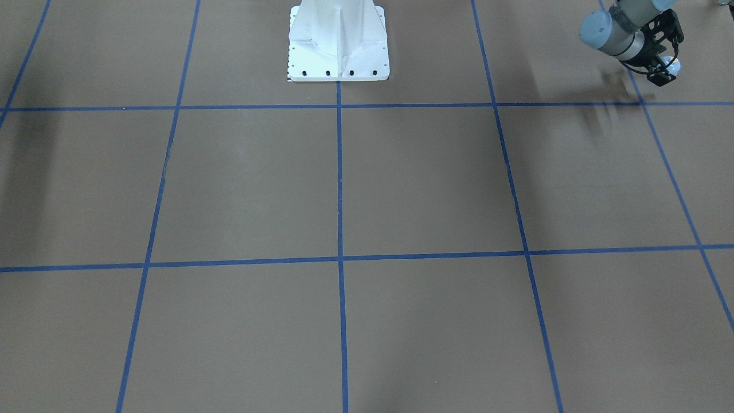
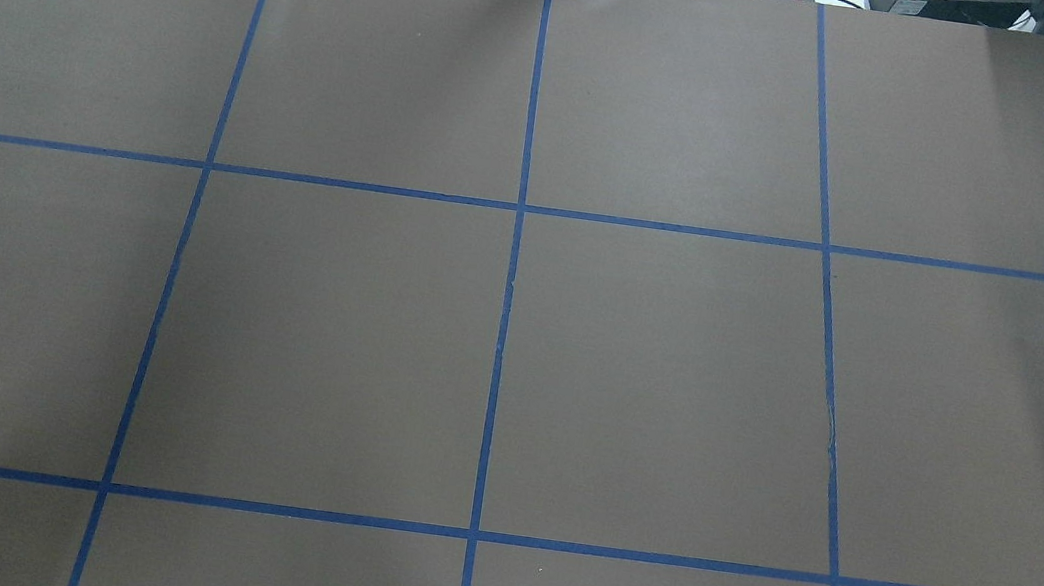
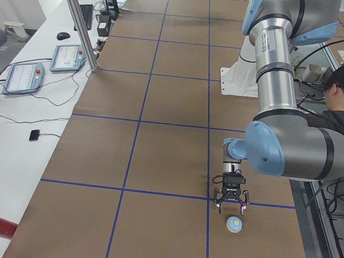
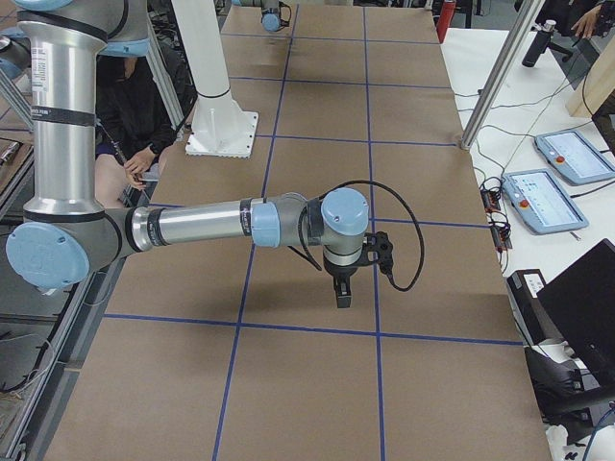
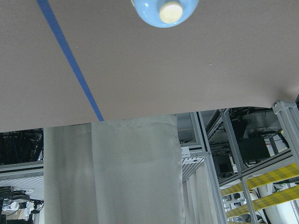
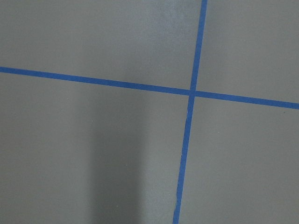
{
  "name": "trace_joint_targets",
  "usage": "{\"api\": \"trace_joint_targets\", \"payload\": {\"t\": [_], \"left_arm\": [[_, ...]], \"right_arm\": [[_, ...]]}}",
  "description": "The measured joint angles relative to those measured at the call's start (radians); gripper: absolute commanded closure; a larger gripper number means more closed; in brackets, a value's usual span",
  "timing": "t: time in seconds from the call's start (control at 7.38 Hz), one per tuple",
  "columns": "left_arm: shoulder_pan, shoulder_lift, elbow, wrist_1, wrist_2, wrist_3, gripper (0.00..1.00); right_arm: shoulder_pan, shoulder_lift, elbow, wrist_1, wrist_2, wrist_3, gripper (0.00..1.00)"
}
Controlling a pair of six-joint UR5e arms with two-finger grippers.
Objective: Place and press bell with both arms
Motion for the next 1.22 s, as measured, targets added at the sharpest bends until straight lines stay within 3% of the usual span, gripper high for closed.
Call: {"api": "trace_joint_targets", "payload": {"t": [1.08,1.22], "left_arm": [[0.116,-0.002,0.102,-0.079,-0.024,-0.108,0.00],[0.119,-0.002,0.121,-0.095,-0.024,-0.109,0.06]], "right_arm": [[0.000,-0.001,0.000,0.000,0.000,-0.002,0.00],[0.001,-0.001,0.001,0.000,0.000,-0.002,0.00]]}}
